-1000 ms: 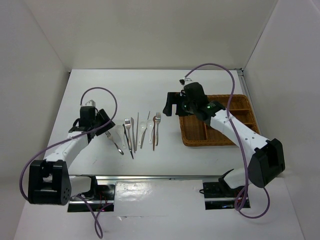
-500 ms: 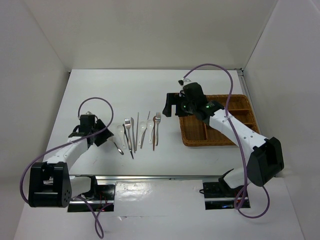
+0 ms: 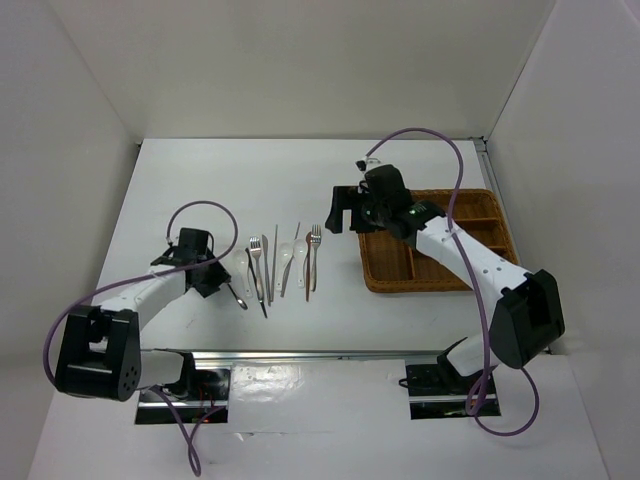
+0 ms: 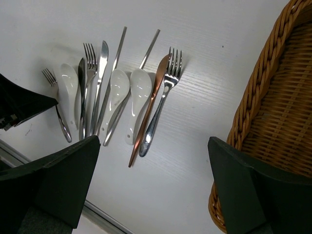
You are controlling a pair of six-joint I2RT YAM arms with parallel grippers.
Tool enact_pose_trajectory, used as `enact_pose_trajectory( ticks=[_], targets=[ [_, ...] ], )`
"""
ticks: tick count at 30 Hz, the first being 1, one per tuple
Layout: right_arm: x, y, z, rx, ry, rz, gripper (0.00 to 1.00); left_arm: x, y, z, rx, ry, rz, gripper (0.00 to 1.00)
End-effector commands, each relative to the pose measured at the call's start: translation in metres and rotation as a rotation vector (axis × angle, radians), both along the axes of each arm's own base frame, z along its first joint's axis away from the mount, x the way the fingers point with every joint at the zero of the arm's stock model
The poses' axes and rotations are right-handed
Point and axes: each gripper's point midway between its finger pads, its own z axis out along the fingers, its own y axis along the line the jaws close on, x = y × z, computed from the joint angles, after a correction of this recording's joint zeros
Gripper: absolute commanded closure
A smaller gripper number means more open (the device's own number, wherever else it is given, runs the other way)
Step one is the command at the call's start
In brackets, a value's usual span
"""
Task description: Sort the eating utensils into containers
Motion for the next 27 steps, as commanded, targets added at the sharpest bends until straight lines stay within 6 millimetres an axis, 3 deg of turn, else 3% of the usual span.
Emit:
enact_pose_trajectory(
  ticks=[1,3,8,10,11,15,21,27],
  targets=[
    [0.017,0.006,0.017,0.033,-0.067,-0.007,0.00,-0.003,0.005,-0.004,0.067,0.064,0.034,0.50],
    [0.017,0.006,0.017,0.033,-0.067,-0.007,0.00,0.002,-0.001,-0.001,0.079,0.064,0.017,0.52],
    [0.014,0.002,0.007,0.014,-0.046,-0.014,0.00,-0.009,-0.001,-0.014,0.152,0.186,0.021,0.57],
    [0.011,0.001,0.008,0.022,-0.045,-0.020,0.00,-0.007,-0.003,-0.014,0.166,0.212,0.022,0.59],
    [0.010,0.001,0.012,0.027,-0.053,-0.020,0.00,-0.016,-0.002,-0.021,0.187,0.257,0.012,0.62],
    [0.008,-0.008,0.008,0.028,-0.048,-0.057,0.00,-0.014,-0.007,-0.024,0.194,0.275,-0.007,0.68],
    [0.002,-0.016,0.012,0.031,-0.064,-0.081,0.00,-0.017,-0.010,-0.024,0.191,0.281,0.000,0.91],
    [-0.001,-0.023,0.012,0.031,-0.070,-0.119,0.00,-0.016,-0.014,-0.011,0.171,0.235,-0.009,0.94]
  ],
)
